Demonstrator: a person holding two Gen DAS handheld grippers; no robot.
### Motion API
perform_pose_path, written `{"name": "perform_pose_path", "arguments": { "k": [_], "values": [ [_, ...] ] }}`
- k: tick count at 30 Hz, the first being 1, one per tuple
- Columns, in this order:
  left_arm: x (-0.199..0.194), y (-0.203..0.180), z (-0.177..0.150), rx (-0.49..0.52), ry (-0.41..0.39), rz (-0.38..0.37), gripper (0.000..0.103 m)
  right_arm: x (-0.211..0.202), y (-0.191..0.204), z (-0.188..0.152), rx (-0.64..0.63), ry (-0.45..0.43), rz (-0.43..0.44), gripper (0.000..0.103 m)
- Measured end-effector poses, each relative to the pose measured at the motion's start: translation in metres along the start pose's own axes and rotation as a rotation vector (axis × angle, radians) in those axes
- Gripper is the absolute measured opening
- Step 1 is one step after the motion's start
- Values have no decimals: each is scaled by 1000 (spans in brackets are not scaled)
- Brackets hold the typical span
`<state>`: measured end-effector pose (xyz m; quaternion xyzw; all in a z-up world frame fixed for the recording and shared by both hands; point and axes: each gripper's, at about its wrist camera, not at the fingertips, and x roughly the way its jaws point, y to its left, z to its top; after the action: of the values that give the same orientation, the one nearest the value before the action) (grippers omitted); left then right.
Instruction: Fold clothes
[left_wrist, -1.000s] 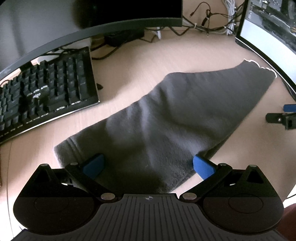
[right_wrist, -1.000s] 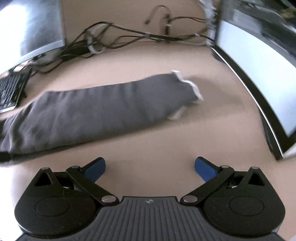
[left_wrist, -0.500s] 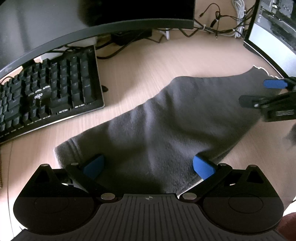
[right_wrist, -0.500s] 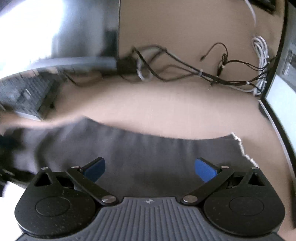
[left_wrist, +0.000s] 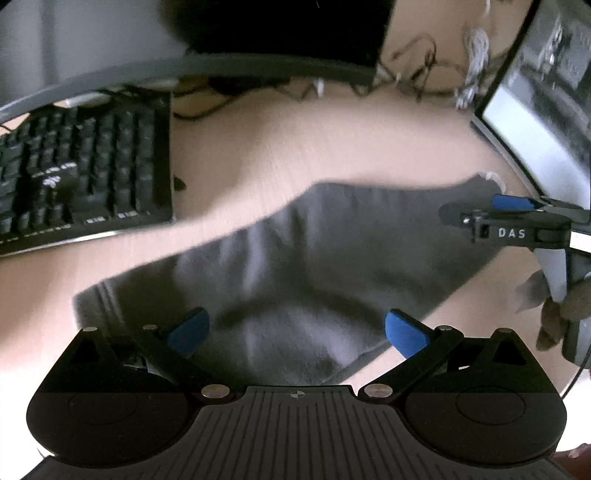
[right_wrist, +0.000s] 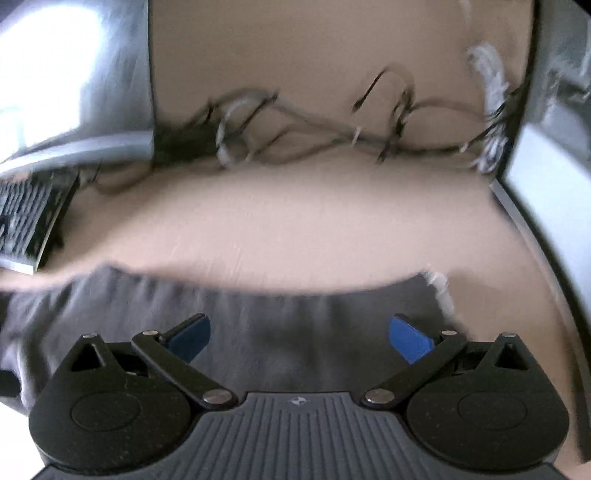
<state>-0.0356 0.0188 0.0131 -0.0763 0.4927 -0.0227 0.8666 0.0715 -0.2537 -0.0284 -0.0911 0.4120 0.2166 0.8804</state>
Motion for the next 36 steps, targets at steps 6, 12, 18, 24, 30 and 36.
{"name": "perform_pose_path", "arguments": {
  "k": [6, 12, 18, 24, 30, 36],
  "values": [
    [9, -10, -5, 94, 0, 31, 103, -22, 4, -21, 24, 54, -11, 103],
    [11, -18, -6, 178, 8, 3, 103, -53, -3, -38, 28, 96, -6, 103],
    [6, -14, -12, 174, -8, -2, 103, -50, 8, -44, 16, -12, -71, 103],
    [-32, 13, -5, 51, -164, 107, 103, -50, 2, -37, -44, 33, -32, 103],
    [-84, 67, -9, -34, -309, 314, 103, -93, 45, -32, -280, -206, 95, 103],
    [-109, 103, -25, -86, -311, 396, 103, -81, 139, -14, -498, -236, 304, 74]
  ]
}}
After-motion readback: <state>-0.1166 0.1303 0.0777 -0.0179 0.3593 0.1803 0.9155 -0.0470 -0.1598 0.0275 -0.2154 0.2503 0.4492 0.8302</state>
